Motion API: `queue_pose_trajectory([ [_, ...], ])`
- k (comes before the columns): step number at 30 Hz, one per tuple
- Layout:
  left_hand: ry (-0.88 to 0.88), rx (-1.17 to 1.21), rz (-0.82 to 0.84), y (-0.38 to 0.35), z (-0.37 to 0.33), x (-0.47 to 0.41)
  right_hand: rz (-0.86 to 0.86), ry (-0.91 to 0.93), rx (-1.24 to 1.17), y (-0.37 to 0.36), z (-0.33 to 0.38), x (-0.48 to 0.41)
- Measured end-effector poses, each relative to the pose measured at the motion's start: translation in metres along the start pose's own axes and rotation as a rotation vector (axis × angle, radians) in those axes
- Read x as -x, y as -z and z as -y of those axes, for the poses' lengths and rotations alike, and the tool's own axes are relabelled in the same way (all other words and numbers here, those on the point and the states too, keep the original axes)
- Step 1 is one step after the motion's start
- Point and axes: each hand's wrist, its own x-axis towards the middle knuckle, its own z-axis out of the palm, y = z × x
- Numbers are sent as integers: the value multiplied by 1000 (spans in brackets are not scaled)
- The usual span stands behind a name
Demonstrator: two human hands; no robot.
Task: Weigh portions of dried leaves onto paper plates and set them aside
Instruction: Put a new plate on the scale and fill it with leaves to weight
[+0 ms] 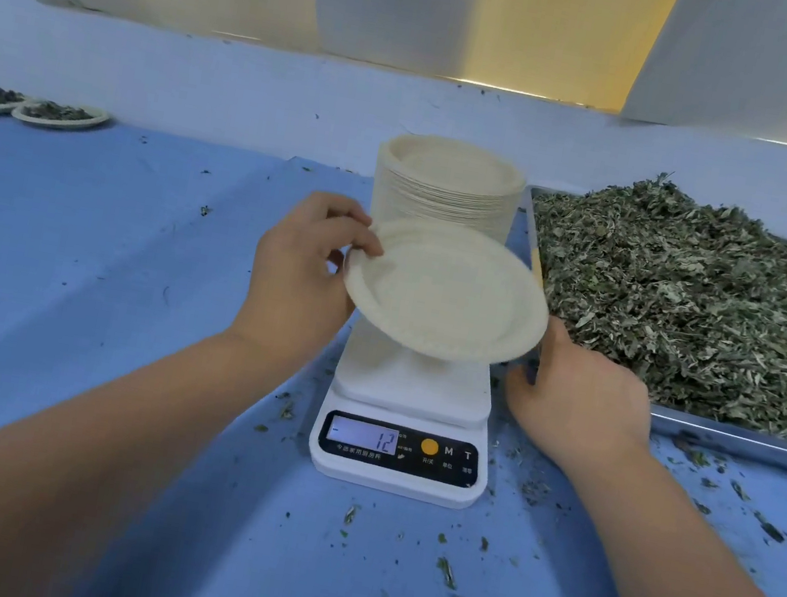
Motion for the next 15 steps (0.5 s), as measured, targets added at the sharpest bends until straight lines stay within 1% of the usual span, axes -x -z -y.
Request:
queue_pose_trajectory([
  [3,82,-35,62,-1,14,25,35,5,45,2,1,-1],
  [5,129,-43,75,-2,22,31,44,-4,28,2,0,-1],
  [9,158,-8,99,-1,30,33,51,4,15,2,-1,-3],
  [12,168,9,181,1,32,36,44,-3,23,2,-1,-2],
  [15,251,-58,240,7,36,36,35,-2,26,1,-1,-2],
])
